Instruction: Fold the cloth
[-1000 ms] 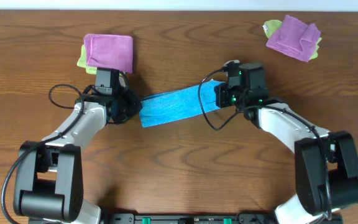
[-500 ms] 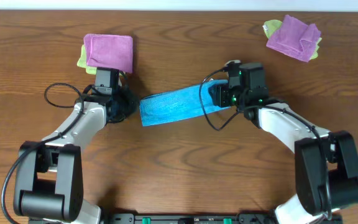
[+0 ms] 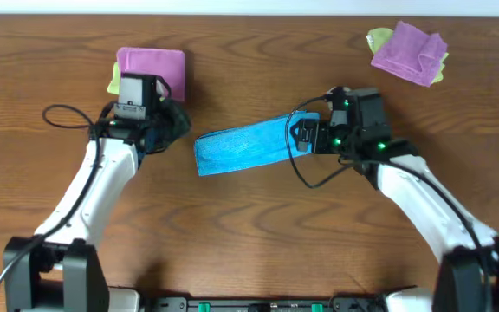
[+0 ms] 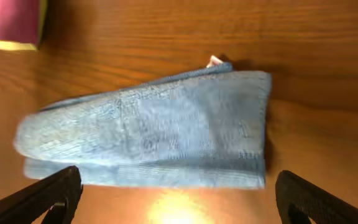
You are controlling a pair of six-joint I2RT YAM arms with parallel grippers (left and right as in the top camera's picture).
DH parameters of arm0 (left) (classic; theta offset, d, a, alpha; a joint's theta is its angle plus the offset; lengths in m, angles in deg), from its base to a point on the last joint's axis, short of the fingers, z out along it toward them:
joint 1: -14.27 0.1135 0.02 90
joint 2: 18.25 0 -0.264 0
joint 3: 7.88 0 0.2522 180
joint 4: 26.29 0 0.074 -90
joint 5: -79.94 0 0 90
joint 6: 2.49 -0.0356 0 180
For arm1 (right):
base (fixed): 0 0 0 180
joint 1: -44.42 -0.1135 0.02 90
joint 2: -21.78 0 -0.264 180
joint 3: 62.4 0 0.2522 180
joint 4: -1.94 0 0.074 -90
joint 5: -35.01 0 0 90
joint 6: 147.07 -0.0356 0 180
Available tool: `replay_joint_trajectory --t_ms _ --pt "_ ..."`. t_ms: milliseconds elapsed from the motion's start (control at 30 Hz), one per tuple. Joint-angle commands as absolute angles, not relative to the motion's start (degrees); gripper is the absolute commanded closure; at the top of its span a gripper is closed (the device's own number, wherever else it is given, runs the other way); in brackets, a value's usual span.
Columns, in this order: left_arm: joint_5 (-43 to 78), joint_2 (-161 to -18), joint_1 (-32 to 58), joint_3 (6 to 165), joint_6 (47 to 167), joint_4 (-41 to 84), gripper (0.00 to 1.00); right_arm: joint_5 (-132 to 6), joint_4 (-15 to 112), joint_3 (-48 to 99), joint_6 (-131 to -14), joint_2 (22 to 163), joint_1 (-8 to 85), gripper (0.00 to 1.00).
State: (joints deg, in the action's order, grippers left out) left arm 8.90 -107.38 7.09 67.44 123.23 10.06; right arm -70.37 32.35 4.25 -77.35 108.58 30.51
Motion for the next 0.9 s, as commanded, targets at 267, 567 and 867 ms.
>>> replay_joint_trajectory --t_ms 267,567,867 --pt "12.31 -111.81 3.42 68.27 122.23 10.56 0.73 -70.5 38.88 4.55 -90.98 106.27 30.35 0.01" --pt "12.48 -121.87 -1.13 68.27 122.56 8.77 0.94 -75.48 34.29 -2.07 -93.61 106.44 34.37 0.01" --pt "11.72 -126.09 -1.13 68.27 123.32 7.94 0.94 -79.29 19.98 -12.37 -101.5 107.36 34.59 0.01"
